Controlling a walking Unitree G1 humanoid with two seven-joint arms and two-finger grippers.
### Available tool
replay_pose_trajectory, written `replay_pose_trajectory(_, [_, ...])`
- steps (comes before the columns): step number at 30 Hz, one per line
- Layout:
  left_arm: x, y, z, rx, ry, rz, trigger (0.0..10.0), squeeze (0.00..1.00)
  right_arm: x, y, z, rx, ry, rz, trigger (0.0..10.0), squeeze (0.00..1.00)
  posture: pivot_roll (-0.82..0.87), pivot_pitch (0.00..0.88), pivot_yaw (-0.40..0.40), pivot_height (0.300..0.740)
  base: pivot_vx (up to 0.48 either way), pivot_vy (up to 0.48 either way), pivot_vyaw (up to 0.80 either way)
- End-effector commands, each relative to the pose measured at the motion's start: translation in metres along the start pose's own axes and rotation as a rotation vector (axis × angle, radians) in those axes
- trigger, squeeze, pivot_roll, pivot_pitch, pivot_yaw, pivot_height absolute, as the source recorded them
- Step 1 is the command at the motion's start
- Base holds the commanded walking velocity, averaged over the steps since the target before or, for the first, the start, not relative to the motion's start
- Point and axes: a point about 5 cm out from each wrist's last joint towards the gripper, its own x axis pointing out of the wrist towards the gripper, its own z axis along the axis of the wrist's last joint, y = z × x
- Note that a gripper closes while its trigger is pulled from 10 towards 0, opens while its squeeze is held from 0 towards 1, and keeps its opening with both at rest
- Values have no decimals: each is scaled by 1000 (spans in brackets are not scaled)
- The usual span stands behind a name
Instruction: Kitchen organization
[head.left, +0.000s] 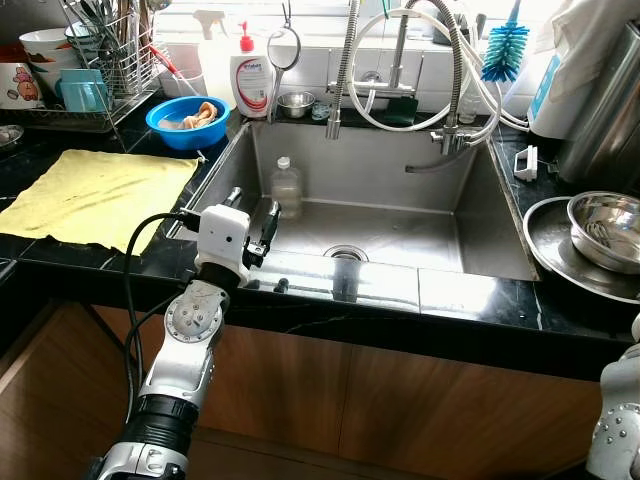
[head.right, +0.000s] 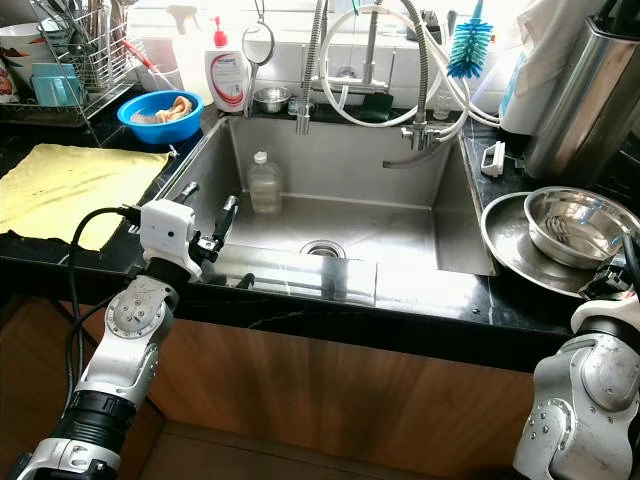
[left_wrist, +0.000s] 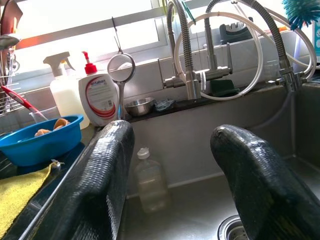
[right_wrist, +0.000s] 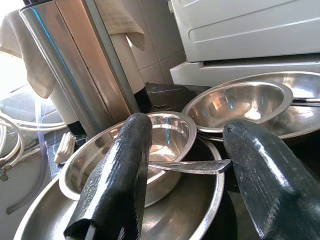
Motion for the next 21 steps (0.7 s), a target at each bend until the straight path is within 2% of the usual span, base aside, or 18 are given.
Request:
replay_pose_trajectory(1, [-1, 1, 1, 9, -5, -4, 10000, 0, 0, 2, -3, 24, 10, -1, 10000, 0, -7, 0, 6, 740, 0, 0, 0])
replay_pose_trajectory(21, [0, 2, 1, 18, -3, -4, 10000, 0, -1, -4, -8, 71, 29, -65, 10000, 0, -4, 0, 7, 740, 0, 0, 0])
